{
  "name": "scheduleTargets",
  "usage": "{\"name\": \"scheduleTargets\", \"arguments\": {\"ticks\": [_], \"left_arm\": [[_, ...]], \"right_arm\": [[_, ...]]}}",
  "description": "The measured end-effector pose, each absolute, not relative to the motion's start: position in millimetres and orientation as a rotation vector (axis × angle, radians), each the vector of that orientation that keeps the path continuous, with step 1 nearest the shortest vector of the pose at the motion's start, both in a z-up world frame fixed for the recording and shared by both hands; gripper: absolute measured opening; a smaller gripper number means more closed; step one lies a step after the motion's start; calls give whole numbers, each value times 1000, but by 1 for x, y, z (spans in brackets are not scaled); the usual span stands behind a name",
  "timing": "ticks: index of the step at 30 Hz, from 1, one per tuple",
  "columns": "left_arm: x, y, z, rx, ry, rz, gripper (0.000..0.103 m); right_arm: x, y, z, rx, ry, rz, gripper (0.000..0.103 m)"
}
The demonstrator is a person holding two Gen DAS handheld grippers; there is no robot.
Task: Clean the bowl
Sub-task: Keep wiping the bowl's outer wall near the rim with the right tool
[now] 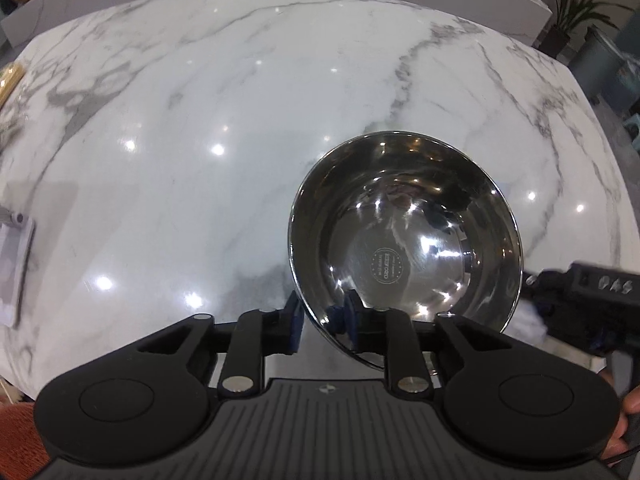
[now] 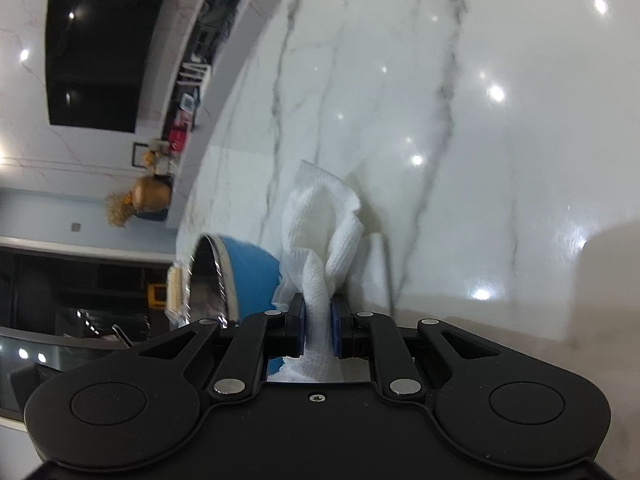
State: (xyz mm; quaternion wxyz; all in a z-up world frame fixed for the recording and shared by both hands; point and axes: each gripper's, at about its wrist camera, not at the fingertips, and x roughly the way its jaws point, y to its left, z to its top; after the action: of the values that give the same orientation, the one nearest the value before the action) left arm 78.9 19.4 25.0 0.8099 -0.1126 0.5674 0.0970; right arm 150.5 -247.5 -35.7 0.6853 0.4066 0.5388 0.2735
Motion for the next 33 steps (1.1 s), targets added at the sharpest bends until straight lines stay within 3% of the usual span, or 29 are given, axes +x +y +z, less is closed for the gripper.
{"name": "scheduleTargets", "arguments": {"ticks": [8,27,33], "left_arm": [[86,29,27,-206,1206,222,14],[91,18,24,-170,1163,238,17],[82,28,21,-320,1203,250,26]], "right_arm": [[151,-257,-27,1033,1094,694,12],[152,-229,-45,858,1249,622,12],[150,-229,-44,851,1249,625,12]]}}
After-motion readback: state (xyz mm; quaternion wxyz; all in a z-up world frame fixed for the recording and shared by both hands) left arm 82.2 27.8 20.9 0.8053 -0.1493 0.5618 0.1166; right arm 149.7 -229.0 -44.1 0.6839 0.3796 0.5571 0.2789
